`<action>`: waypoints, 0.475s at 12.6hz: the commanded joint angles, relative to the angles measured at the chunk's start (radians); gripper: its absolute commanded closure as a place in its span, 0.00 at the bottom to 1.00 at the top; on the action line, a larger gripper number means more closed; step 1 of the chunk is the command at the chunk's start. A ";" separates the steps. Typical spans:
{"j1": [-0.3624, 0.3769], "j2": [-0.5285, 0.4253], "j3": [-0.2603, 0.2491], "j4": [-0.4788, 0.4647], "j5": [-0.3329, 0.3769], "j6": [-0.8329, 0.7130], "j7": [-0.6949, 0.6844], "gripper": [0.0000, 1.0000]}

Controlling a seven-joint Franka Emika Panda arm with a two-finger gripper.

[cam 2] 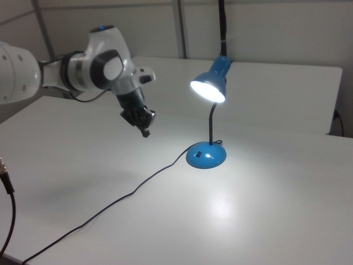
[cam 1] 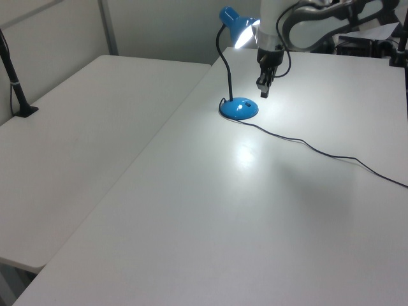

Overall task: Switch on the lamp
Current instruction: 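Lift the gripper up away from the lit lamp base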

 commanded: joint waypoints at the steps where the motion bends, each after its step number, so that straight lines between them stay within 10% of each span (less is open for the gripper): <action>1: 0.078 -0.146 -0.017 -0.049 0.000 -0.163 0.005 0.87; 6: 0.161 -0.248 -0.072 -0.049 0.094 -0.302 0.002 0.61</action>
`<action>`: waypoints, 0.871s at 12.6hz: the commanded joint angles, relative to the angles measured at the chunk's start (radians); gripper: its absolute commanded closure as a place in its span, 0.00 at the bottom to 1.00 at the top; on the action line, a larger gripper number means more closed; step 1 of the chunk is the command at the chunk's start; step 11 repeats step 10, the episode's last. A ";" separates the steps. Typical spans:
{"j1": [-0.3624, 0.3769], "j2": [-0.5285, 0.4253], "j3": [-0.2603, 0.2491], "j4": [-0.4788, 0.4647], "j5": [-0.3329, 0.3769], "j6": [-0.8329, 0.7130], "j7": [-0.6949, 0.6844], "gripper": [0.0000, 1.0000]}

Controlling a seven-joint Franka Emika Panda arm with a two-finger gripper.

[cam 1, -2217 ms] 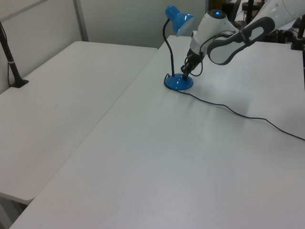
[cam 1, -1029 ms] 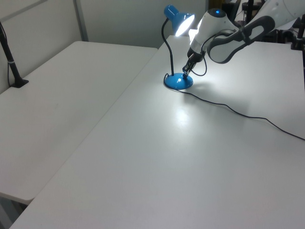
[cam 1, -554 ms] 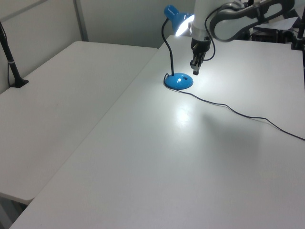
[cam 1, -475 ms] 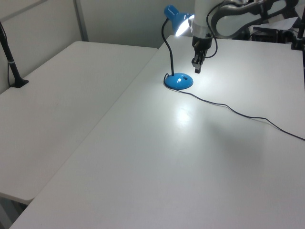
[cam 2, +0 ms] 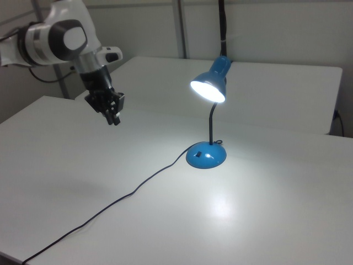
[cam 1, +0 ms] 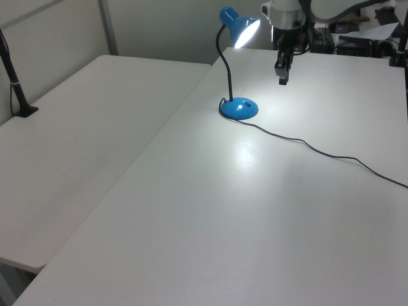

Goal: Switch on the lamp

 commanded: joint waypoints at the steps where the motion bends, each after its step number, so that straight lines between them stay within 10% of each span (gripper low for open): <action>1: 0.098 -0.085 -0.100 -0.043 0.074 -0.060 0.000 0.48; 3: 0.163 -0.093 -0.158 -0.026 0.074 -0.121 0.000 0.00; 11: 0.154 -0.077 -0.158 0.023 0.082 -0.137 0.000 0.00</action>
